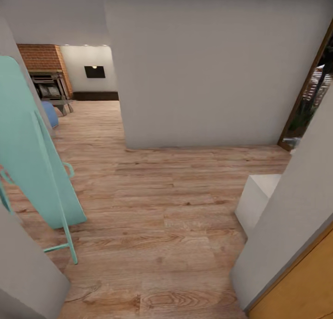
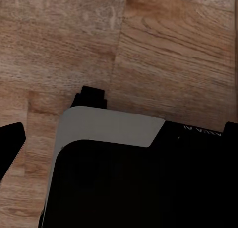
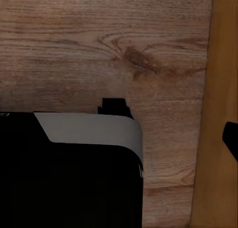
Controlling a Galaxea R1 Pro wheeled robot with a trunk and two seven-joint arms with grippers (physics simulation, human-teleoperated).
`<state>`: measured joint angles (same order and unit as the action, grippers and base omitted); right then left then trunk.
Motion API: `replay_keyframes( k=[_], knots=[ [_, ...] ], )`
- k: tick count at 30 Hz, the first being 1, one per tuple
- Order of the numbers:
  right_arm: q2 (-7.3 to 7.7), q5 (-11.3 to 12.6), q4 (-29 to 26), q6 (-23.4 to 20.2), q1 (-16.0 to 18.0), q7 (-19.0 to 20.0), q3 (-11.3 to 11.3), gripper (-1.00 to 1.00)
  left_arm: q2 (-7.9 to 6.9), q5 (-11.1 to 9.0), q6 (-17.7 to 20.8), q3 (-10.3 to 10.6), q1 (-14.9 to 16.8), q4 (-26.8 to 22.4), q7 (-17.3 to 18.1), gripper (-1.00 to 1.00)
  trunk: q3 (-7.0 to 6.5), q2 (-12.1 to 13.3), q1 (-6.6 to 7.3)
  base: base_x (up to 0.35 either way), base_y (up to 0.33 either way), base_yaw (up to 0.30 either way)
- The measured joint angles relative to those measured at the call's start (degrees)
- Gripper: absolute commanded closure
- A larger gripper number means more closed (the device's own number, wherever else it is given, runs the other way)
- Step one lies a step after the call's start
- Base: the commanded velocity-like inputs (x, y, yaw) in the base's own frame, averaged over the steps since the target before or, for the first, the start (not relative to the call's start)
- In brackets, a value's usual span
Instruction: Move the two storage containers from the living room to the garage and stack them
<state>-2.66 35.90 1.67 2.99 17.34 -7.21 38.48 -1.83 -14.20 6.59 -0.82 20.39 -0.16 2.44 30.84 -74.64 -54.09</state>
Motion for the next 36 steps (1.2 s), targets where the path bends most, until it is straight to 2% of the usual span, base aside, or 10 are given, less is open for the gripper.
replay_keyframes(
  k=[36],
  knots=[
    [-0.18, 0.08, 0.0, -0.2, 0.0, 0.03, 0.0, -1.0, 0.0, 0.01, 0.0, 0.0, 0.0, 0.0, 0.0, -1.0, 0.0, 0.0, 0.0, 0.322, 0.0, 0.0]
  ],
)
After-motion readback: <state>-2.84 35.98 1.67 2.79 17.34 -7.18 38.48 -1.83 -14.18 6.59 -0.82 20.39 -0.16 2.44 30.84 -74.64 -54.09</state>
